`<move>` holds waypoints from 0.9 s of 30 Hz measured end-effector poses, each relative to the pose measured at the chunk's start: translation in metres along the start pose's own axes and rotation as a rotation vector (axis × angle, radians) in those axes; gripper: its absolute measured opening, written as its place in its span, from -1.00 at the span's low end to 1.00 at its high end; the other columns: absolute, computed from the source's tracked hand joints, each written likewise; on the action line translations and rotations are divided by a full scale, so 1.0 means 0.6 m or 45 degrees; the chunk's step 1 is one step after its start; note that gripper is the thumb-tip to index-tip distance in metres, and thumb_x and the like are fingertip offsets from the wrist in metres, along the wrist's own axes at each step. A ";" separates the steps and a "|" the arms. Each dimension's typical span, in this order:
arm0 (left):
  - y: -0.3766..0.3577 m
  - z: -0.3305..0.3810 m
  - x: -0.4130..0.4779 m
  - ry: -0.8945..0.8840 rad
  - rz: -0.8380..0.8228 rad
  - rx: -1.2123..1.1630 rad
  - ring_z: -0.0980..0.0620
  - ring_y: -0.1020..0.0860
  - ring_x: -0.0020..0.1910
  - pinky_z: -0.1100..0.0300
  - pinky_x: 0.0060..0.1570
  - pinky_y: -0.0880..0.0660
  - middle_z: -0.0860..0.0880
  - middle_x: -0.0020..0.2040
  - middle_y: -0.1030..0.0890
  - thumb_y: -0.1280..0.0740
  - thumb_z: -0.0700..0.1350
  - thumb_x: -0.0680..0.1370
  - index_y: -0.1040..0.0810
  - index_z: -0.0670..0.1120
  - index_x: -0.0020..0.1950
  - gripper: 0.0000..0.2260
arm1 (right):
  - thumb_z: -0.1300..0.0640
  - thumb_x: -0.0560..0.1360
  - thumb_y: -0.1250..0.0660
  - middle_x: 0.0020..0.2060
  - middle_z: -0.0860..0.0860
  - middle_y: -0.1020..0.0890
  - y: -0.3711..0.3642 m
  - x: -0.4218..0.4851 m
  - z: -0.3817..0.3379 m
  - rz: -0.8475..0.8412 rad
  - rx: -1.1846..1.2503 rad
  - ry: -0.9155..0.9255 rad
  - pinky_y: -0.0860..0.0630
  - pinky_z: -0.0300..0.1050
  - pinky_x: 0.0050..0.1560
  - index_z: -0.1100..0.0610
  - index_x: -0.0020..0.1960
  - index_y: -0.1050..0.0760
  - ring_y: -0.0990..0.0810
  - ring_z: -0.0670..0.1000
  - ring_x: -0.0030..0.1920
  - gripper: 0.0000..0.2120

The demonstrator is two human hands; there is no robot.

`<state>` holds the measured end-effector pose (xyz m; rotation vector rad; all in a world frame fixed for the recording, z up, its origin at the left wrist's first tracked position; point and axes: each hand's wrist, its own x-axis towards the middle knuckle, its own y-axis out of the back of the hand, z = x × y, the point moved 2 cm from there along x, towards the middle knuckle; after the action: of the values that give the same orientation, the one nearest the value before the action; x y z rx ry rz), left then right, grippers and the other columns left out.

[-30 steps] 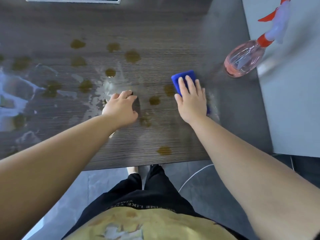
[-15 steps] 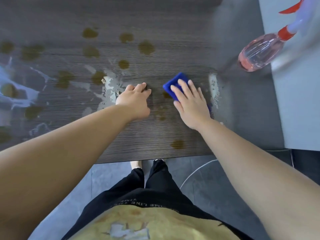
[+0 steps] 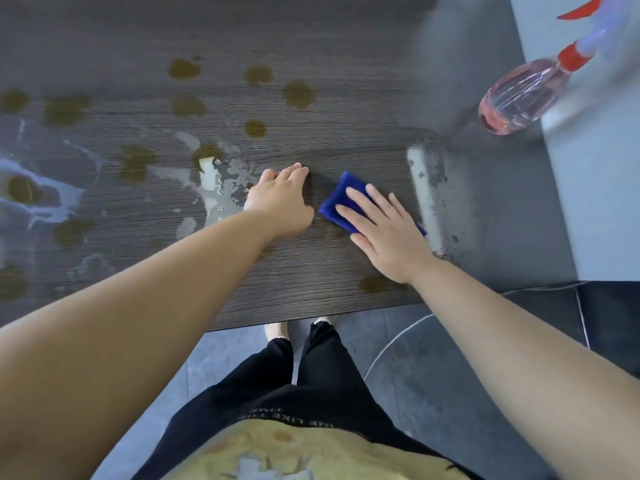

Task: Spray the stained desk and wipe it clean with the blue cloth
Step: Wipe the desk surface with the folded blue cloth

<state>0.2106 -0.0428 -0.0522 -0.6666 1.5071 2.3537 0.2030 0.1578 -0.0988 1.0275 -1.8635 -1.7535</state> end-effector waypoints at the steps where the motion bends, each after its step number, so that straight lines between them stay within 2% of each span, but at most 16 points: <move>1: 0.001 0.000 -0.002 -0.013 -0.011 -0.032 -0.12 -0.06 0.49 0.01 0.42 -0.17 0.03 0.55 -0.07 -0.19 -0.09 0.55 -0.03 -0.05 0.54 -0.41 | -0.06 0.59 0.03 0.49 0.03 -0.21 0.000 -0.018 0.018 -0.014 0.008 0.008 -0.07 0.19 0.42 -0.02 0.48 -0.20 -0.12 0.16 0.49 -0.53; 2: 0.001 -0.001 -0.007 -0.026 -0.019 -0.062 -0.12 -0.05 0.50 0.02 0.43 -0.14 0.00 0.55 -0.07 -0.19 -0.10 0.55 -0.04 -0.06 0.54 -0.41 | -0.07 0.58 0.05 0.50 0.03 -0.20 0.001 -0.028 0.039 -0.009 0.026 -0.066 -0.08 0.23 0.42 -0.01 0.48 -0.20 -0.12 0.17 0.49 -0.51; 4: 0.000 -0.003 -0.018 -0.042 0.024 -0.094 -0.12 -0.06 0.50 0.02 0.43 -0.12 -0.05 0.53 -0.11 -0.19 -0.12 0.55 -0.07 -0.08 0.53 -0.43 | -0.08 0.59 0.08 0.52 0.04 -0.12 0.009 -0.021 0.067 0.046 0.104 -0.392 -0.07 0.26 0.43 0.00 0.50 -0.15 -0.07 0.20 0.50 -0.50; 6: -0.003 -0.003 -0.031 -0.054 0.091 -0.084 -0.14 -0.10 0.47 0.02 0.42 -0.15 -0.09 0.49 -0.18 -0.19 -0.13 0.54 -0.14 -0.09 0.51 -0.46 | -0.04 0.63 0.04 0.54 0.04 -0.01 0.015 0.016 0.064 0.114 0.183 -0.751 0.04 0.20 0.46 -0.01 0.53 -0.03 0.04 0.18 0.51 -0.52; 7: -0.006 -0.003 -0.038 -0.057 0.104 -0.072 -0.14 -0.11 0.46 0.03 0.40 -0.17 -0.09 0.47 -0.20 -0.18 -0.13 0.54 -0.16 -0.09 0.50 -0.47 | -0.03 0.64 0.02 0.54 0.04 0.04 0.019 0.037 0.049 0.128 0.204 -0.844 0.08 0.18 0.47 -0.01 0.54 0.01 0.08 0.18 0.52 -0.51; 8: -0.012 -0.002 -0.046 -0.053 0.104 -0.059 -0.14 -0.12 0.45 0.03 0.39 -0.18 -0.09 0.46 -0.22 -0.18 -0.13 0.54 -0.17 -0.09 0.50 -0.48 | -0.04 0.64 0.02 0.54 0.05 0.07 0.022 0.051 0.031 0.115 0.209 -0.844 0.10 0.17 0.47 -0.01 0.54 0.05 0.11 0.18 0.52 -0.50; 9: -0.017 0.000 -0.053 -0.045 0.096 -0.043 -0.14 -0.12 0.45 0.03 0.38 -0.19 -0.09 0.46 -0.22 -0.19 -0.12 0.54 -0.18 -0.08 0.50 -0.48 | -0.05 0.64 0.02 0.54 0.05 0.10 0.023 0.058 0.014 0.078 0.197 -0.743 0.12 0.16 0.47 -0.01 0.54 0.07 0.13 0.18 0.52 -0.49; 11: -0.028 0.004 -0.067 -0.023 0.087 -0.014 -0.13 -0.12 0.45 0.02 0.38 -0.21 -0.08 0.46 -0.21 -0.19 -0.10 0.54 -0.17 -0.08 0.50 -0.48 | -0.04 0.64 0.02 0.54 0.02 0.10 0.017 0.040 -0.003 -0.038 0.117 -0.387 0.14 0.14 0.47 -0.03 0.54 0.08 0.14 0.14 0.52 -0.49; 12: -0.032 0.006 -0.071 -0.018 0.092 -0.007 -0.12 -0.12 0.45 0.01 0.38 -0.21 -0.08 0.46 -0.20 -0.20 -0.10 0.54 -0.18 -0.08 0.49 -0.48 | -0.03 0.64 0.01 0.54 0.00 0.08 0.014 0.020 0.005 -0.058 0.083 -0.274 0.13 0.15 0.47 -0.04 0.54 0.05 0.13 0.12 0.52 -0.50; 13: -0.037 0.009 -0.077 -0.016 0.105 -0.003 -0.12 -0.11 0.45 0.01 0.38 -0.20 -0.08 0.46 -0.20 -0.20 -0.09 0.54 -0.18 -0.08 0.49 -0.48 | -0.02 0.64 0.00 0.54 0.00 0.05 0.012 -0.004 0.024 -0.037 0.077 -0.260 0.10 0.17 0.47 -0.04 0.53 0.01 0.10 0.12 0.52 -0.51; 17: -0.055 0.025 -0.102 -0.025 0.158 0.044 -0.12 -0.08 0.46 -0.03 0.39 -0.17 -0.09 0.48 -0.15 -0.20 -0.07 0.54 -0.17 -0.07 0.49 -0.47 | 0.01 0.64 -0.03 0.54 0.02 0.05 0.004 -0.088 0.079 0.027 0.191 -0.738 0.10 0.17 0.46 -0.01 0.54 0.00 0.09 0.14 0.52 -0.50; 19: -0.069 0.033 -0.118 -0.007 0.168 0.074 -0.13 -0.05 0.47 -0.05 0.41 -0.13 -0.10 0.49 -0.11 -0.21 -0.03 0.54 -0.16 -0.06 0.50 -0.47 | 0.00 0.63 -0.05 0.54 0.07 0.04 -0.007 -0.108 0.046 0.082 0.184 -0.841 0.09 0.19 0.45 0.02 0.54 -0.01 0.07 0.18 0.52 -0.48; 21: -0.085 0.035 -0.133 0.018 0.185 0.136 -0.15 -0.02 0.48 -0.05 0.44 -0.07 -0.11 0.50 -0.10 -0.22 0.04 0.55 -0.15 -0.05 0.50 -0.44 | -0.03 0.62 -0.06 0.54 0.09 0.02 -0.017 -0.111 0.001 0.097 0.190 -0.829 0.08 0.20 0.45 0.03 0.54 0.00 0.05 0.20 0.51 -0.47; 23: -0.103 0.035 -0.147 0.033 0.192 0.197 -0.16 -0.02 0.48 -0.04 0.45 -0.04 -0.11 0.50 -0.09 -0.23 0.12 0.54 -0.13 -0.04 0.50 -0.40 | -0.06 0.63 -0.02 0.54 0.06 0.06 -0.021 -0.109 -0.018 0.046 0.152 -0.720 0.09 0.17 0.47 -0.01 0.54 0.05 0.09 0.18 0.52 -0.47; 25: -0.117 0.035 -0.159 0.047 0.190 0.208 -0.16 -0.03 0.48 -0.04 0.45 -0.05 -0.10 0.50 -0.08 -0.24 0.19 0.52 -0.13 -0.04 0.51 -0.35 | -0.05 0.63 0.01 0.54 0.02 0.06 -0.017 -0.103 0.000 0.041 0.114 -0.607 0.09 0.16 0.48 -0.05 0.54 0.05 0.09 0.15 0.52 -0.49; 27: -0.127 0.036 -0.169 0.060 0.196 0.221 -0.15 -0.04 0.47 -0.03 0.44 -0.08 -0.10 0.50 -0.09 -0.26 0.24 0.49 -0.12 -0.04 0.51 -0.30 | -0.03 0.64 0.01 0.54 0.01 0.06 -0.013 -0.110 0.031 0.050 0.132 -0.634 0.08 0.18 0.48 -0.05 0.54 0.05 0.09 0.14 0.52 -0.50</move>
<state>0.3275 0.0116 -0.0523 -0.5863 1.8188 2.2936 0.2351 0.2189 -0.0960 0.6131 -2.2658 -2.0431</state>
